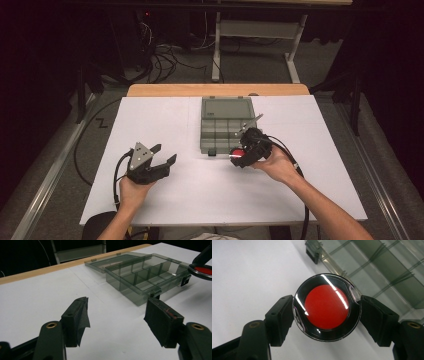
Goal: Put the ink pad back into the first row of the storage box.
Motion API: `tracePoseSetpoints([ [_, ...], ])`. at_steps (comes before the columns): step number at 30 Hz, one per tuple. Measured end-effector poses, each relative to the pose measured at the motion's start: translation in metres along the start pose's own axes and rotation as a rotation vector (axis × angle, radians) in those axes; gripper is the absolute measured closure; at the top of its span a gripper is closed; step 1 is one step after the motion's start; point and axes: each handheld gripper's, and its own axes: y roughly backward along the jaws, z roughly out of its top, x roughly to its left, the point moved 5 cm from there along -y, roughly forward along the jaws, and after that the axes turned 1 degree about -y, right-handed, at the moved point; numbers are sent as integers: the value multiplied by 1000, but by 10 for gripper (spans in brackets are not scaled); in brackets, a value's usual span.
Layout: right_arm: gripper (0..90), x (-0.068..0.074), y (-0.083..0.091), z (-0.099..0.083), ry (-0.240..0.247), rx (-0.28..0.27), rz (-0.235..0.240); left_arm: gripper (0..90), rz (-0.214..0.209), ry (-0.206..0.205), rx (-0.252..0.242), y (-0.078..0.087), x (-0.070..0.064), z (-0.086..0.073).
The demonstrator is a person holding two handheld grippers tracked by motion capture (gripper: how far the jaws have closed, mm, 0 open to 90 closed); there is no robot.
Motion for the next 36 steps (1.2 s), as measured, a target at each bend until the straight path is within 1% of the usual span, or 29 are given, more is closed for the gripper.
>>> tracePoseSetpoints([
  [1, 313, -2, 1, 1, -9, 3, -1, 352, 0, 0, 0, 0, 0, 0],
  [2, 312, -3, 1, 1, -7, 2, -4, 352, 0, 0, 0, 0, 0, 0],
  [6, 312, -12, 4, 6, -30, 6, -16, 352, 0, -1, -1, 0, 0, 0],
  [7, 312, -14, 4, 7, -29, 4, -18, 352, 1, -1, -1, 0, 0, 0],
  [9, 312, -18, 6, 9, -49, 0, -30, 352, 1, -1, -1, 0, 0, 0],
  [10, 312, -20, 6, 10, -41, -4, -36, 352, 0, -2, -1, 0, 0, 0],
  [12, 312, -23, 7, 12, -56, 7, -44, 352, 0, -3, -1, 0, 0, 0],
  [15, 312, -29, 6, 15, -48, 12, -51, 352, 1, -3, -2, 0, 0, 0],
  [16, 312, -29, 6, 15, -64, 18, -53, 352, 1, -3, -1, 0, 0, 0],
  [18, 312, -34, 5, 18, -55, 20, -58, 352, 0, -3, -2, 0, 0, 0],
  [20, 312, -37, 6, 20, -75, 23, -63, 352, 0, -6, -2, 0, 0, 0],
  [22, 312, -42, 6, 23, -74, 22, -70, 352, 0, -6, -1, 0, 0, 0],
  [23, 312, -44, 5, 24, -84, 24, -74, 352, 0, -6, -1, 0, 0, 0],
  [26, 312, -51, 1, 26, -87, 51, -93, 352, -2, -7, -4, 0, -1, 1],
  [27, 312, -53, 0, 27, -98, 54, -96, 352, -2, -8, -4, 0, -2, 1],
  [29, 312, -56, -1, 30, -110, 52, -101, 352, -3, -9, -3, 0, -2, 1],
  [30, 312, -57, -2, 31, -109, 50, -100, 352, -3, -7, -2, -1, -2, 0],
  [32, 312, -59, -3, 33, -131, 50, -104, 352, -3, -7, -3, 0, -2, 1],
  [33, 312, -62, -4, 34, -119, 48, -107, 352, -3, -7, -4, 0, -2, 1],
  [35, 312, -64, -6, 35, -141, 56, -114, 352, -2, -9, -4, 0, -2, 1],
  [36, 312, -66, -7, 36, -137, 55, -114, 351, -3, -9, -3, 0, -2, 1],
])
